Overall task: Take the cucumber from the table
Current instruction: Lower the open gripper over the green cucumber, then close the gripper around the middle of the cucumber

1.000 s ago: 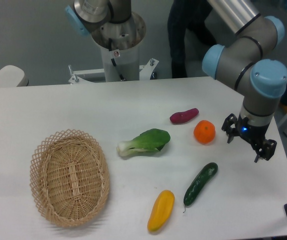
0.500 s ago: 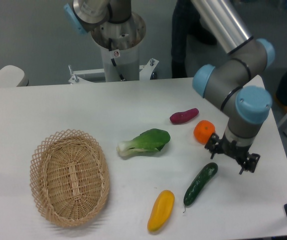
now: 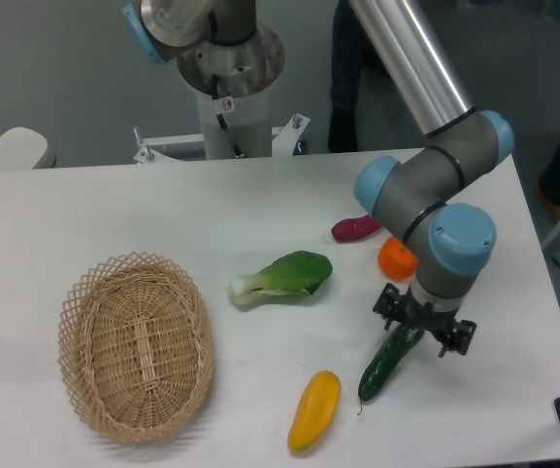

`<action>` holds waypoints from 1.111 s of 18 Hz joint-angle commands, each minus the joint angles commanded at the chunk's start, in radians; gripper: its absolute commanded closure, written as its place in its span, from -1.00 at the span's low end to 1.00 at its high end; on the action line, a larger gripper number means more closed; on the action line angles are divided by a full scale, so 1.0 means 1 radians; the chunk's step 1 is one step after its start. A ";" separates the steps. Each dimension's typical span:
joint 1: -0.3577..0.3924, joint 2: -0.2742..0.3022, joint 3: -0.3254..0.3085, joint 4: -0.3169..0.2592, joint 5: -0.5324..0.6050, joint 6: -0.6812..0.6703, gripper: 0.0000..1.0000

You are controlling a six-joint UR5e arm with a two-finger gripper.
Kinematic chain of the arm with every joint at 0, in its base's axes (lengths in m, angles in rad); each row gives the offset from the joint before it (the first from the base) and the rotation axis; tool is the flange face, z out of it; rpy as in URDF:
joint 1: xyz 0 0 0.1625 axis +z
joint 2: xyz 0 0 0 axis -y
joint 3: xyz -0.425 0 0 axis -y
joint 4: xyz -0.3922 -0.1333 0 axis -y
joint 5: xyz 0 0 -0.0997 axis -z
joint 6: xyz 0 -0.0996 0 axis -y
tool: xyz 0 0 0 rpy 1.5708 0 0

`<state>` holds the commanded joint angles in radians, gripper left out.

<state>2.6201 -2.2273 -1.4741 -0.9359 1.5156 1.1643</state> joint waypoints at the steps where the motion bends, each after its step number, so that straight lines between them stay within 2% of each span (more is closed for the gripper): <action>1: -0.002 0.000 -0.012 0.020 0.000 0.003 -1.00; 3: -0.002 0.000 -0.025 0.049 0.000 0.006 -1.00; 6: -0.002 0.000 -0.028 0.051 0.000 0.014 -0.99; 7: -0.002 -0.002 -0.028 0.052 0.000 0.014 -0.81; 10: -0.002 -0.002 -0.025 0.052 0.000 0.043 0.19; 11: 0.000 -0.002 -0.025 0.051 0.000 0.055 0.35; 13: 0.000 -0.002 -0.025 0.051 0.000 0.061 0.38; 16: 0.001 0.000 -0.015 0.048 0.000 0.063 0.65; 20: 0.009 0.014 0.014 0.031 0.000 0.093 0.72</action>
<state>2.6292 -2.2136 -1.4604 -0.9050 1.5156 1.2577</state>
